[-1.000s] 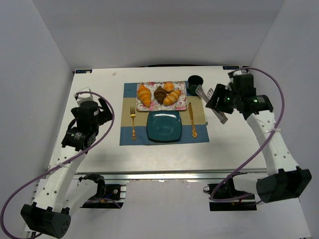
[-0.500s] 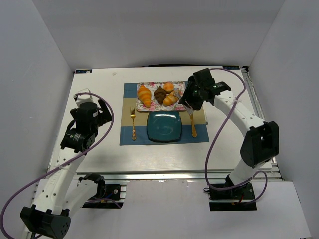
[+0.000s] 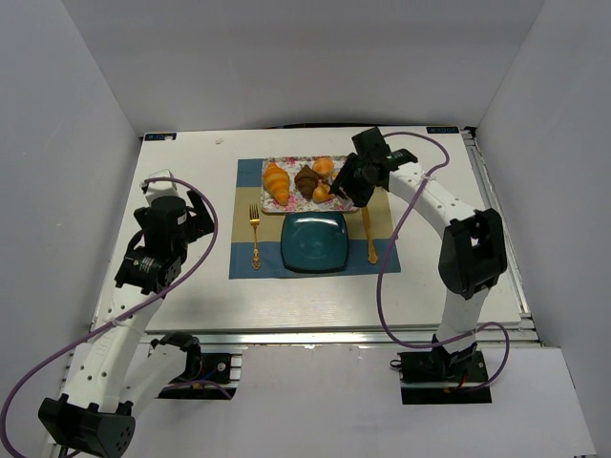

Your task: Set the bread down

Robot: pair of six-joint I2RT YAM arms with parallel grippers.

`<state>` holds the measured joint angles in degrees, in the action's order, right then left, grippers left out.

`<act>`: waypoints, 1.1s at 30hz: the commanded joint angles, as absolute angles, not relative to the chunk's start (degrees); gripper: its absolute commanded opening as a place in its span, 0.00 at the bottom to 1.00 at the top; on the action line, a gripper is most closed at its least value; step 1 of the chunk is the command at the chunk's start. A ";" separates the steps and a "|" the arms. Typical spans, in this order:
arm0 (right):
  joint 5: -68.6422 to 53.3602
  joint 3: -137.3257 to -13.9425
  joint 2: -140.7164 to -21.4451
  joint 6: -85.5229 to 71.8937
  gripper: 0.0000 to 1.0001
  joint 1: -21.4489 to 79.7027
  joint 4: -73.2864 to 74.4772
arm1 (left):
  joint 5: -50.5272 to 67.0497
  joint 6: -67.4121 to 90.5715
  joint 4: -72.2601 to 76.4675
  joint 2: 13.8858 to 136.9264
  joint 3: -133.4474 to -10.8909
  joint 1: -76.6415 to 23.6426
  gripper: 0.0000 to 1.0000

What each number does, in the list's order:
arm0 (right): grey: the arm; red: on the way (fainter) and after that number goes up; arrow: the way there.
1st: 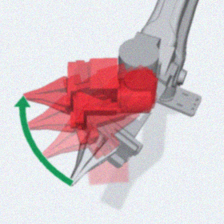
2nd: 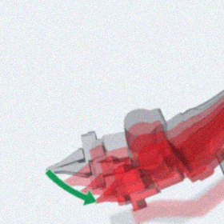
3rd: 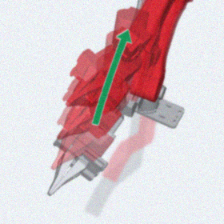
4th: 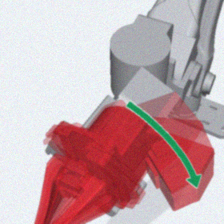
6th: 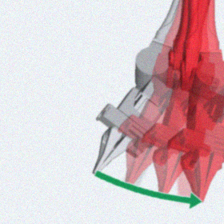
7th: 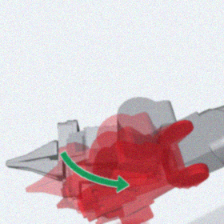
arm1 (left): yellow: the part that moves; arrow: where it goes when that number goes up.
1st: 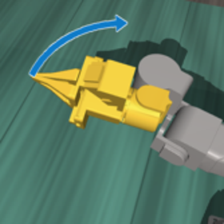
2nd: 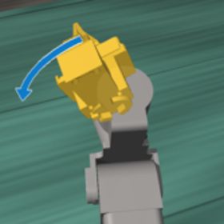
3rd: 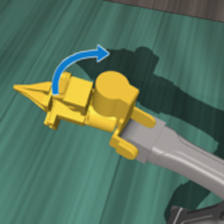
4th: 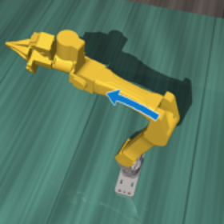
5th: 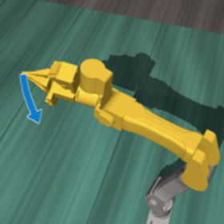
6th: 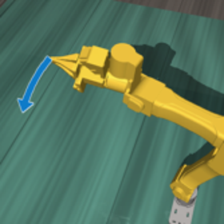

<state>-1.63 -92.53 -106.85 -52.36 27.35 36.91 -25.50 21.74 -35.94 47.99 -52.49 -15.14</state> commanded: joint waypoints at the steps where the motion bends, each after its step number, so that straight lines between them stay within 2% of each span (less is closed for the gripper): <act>1: -0.70 -96.24 -107.22 -53.79 0.60 28.04 37.44 | -26.10 21.01 -35.68 46.67 -53.35 -15.38 0.98; 18: 2.11 -99.32 -112.50 -55.20 0.60 28.92 41.92 | -26.89 20.57 -35.33 46.23 -52.47 -15.64 0.98; 22: 2.11 -99.05 -112.41 -55.20 0.51 28.92 42.36 | -27.16 20.48 -35.33 46.41 -52.56 -15.82 0.98; 26: 0.53 -98.96 -112.59 -54.14 0.36 28.92 41.49 | -27.07 20.57 -35.24 46.41 -52.47 -15.82 0.98; 29: -1.31 -99.31 -112.24 -53.35 0.31 29.00 41.22 | -27.07 20.57 -35.24 46.41 -52.38 -15.82 0.98; 33: -0.44 -101.24 -110.22 -51.25 0.30 28.92 42.88 | -27.33 20.30 -35.33 46.50 -52.73 -15.91 0.98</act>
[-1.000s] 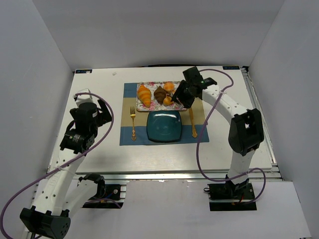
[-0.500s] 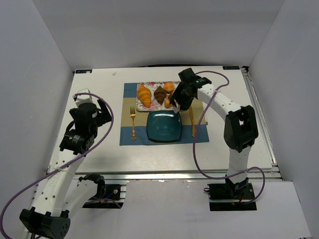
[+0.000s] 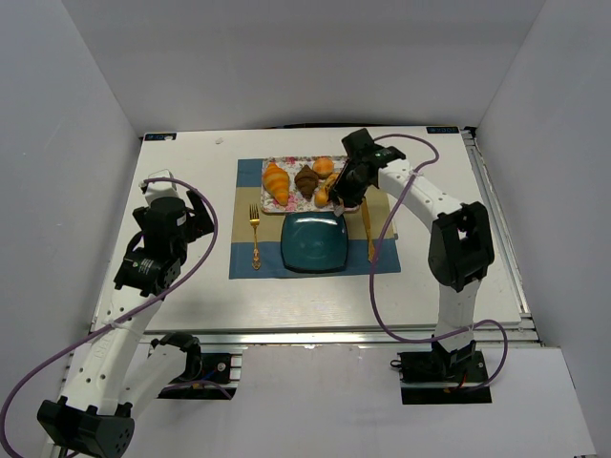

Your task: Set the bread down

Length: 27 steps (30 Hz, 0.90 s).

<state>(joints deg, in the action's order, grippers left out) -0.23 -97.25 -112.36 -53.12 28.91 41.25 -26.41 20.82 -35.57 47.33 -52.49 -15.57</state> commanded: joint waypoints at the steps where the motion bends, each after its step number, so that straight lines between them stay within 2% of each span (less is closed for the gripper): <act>1: -0.35 -102.64 -109.17 -50.46 0.30 28.92 43.24 | -27.51 20.13 -35.33 46.58 -52.82 -15.91 0.98; 8: -0.52 -107.14 -105.74 -42.11 0.28 29.18 51.41 | -28.30 19.51 -35.33 46.58 -53.09 -15.91 0.98; 19: -8.44 -92.56 -92.38 -27.16 0.29 33.92 54.23 | -28.57 19.95 -36.12 47.37 -53.70 -15.91 0.98; 27: -8.97 -88.77 -92.81 -28.65 0.30 40.25 50.89 | -27.60 21.00 -36.47 48.08 -54.23 -15.91 0.98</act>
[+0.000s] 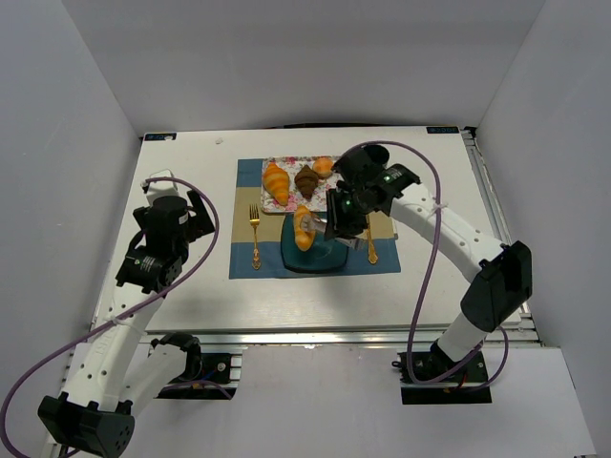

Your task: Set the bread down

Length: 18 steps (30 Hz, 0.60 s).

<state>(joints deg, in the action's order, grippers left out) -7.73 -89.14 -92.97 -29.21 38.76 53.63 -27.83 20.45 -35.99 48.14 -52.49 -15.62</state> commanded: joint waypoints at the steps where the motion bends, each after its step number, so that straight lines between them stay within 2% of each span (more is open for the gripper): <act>1: -8.62 -88.42 -93.16 -28.74 0.30 41.47 50.71 | -27.60 21.01 -36.82 47.99 -54.40 -15.91 0.98; 15: -5.10 -84.20 -95.71 -30.32 0.33 43.86 48.52 | -28.13 20.39 -37.53 47.37 -54.58 -15.91 0.98; 18: -5.10 -84.64 -96.33 -30.50 0.36 44.03 47.99 | -28.04 20.39 -37.35 47.46 -54.49 -15.91 0.98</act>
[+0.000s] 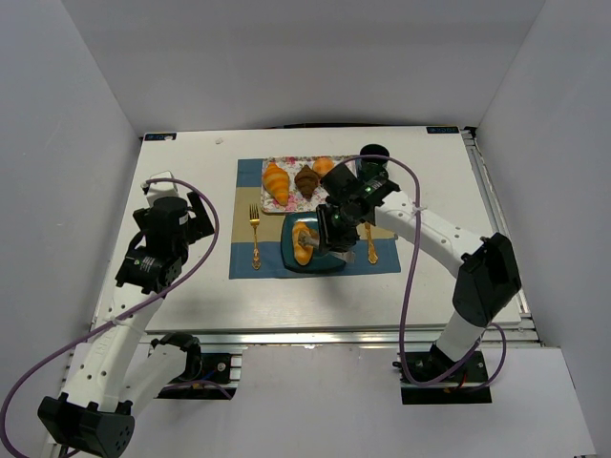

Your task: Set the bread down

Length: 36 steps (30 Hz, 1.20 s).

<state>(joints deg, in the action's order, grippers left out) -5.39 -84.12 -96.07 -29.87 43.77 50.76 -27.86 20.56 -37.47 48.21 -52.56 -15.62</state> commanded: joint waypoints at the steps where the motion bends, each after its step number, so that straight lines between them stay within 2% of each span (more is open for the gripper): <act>1: -5.10 -84.90 -96.50 -30.50 0.41 43.95 48.08 | -28.04 20.39 -37.44 47.37 -54.41 -15.91 0.98; 4: -4.92 -85.95 -96.77 -30.50 0.51 44.21 48.51 | -28.04 20.39 -37.62 47.29 -54.32 -15.91 0.98; 12: -3.96 -88.15 -95.98 -30.76 0.59 44.30 50.88 | -28.30 20.30 -37.35 47.28 -54.23 -15.91 0.98; 25: 1.57 -99.57 -97.64 -29.80 0.60 44.30 54.68 | -28.13 20.39 -37.35 47.64 -54.32 -15.82 0.98; 36: 6.15 -118.63 -115.29 -21.36 0.60 44.21 49.13 | -28.21 19.95 -37.53 48.43 -54.76 -15.91 0.98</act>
